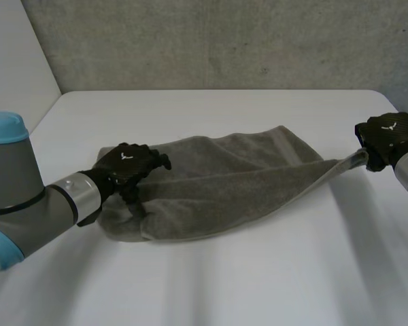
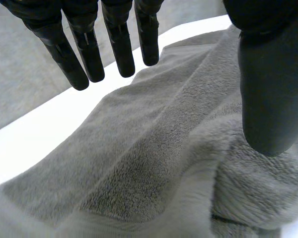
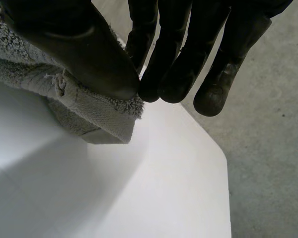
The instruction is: Fold the towel.
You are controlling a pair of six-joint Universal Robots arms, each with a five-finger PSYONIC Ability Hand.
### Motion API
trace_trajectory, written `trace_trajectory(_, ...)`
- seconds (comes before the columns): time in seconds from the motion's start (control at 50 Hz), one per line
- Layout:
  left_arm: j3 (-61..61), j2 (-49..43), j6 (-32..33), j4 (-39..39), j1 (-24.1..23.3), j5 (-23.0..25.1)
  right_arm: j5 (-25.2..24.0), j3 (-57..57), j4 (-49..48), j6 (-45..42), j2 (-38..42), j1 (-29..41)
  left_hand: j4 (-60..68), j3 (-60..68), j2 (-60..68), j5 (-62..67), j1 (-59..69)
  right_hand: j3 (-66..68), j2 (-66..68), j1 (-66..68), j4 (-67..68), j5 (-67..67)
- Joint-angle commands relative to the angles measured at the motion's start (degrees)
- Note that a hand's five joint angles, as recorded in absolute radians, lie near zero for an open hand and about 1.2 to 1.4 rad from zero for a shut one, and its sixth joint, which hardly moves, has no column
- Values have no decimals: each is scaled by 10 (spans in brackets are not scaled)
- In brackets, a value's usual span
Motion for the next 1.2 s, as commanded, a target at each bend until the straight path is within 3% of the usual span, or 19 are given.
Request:
trace_trajectory(0.02,-63,52,-57,2,-23,-95,-6,0,4,-1,20,1,-43,-35,-50,-128,-44,35,42,45,34,30)
trace_trajectory(0.12,-120,99,-60,1,-41,-117,-7,1,4,-2,20,3,12,20,5,-72,12,35,42,45,34,30)
trace_trajectory(0.22,-181,158,-60,-2,-60,-120,-8,2,4,-1,20,6,158,167,151,74,158,35,42,45,34,30)
trace_trajectory(0.44,-197,114,-54,0,-60,-122,-10,7,4,-2,20,7,157,165,150,72,157,35,42,45,34,30)
trace_trajectory(0.6,-154,41,-54,0,-48,-124,-10,11,3,-3,20,6,144,152,136,59,143,35,42,45,34,30)
trace_trajectory(0.76,-52,-31,-58,0,-41,-197,-11,18,3,-5,20,7,117,125,109,32,116,35,42,45,34,30)
trace_trajectory(0.92,41,-67,-52,0,-42,-225,-11,22,2,-6,20,6,117,125,109,32,116,35,42,45,34,30)
trace_trajectory(1.1,108,-102,-39,-6,-42,-230,-12,22,1,-7,21,3,118,126,111,34,118,35,42,45,34,30)
trace_trajectory(1.2,128,-115,0,-3,-41,-230,-13,21,-2,-9,23,2,113,121,106,29,113,35,42,45,34,30)
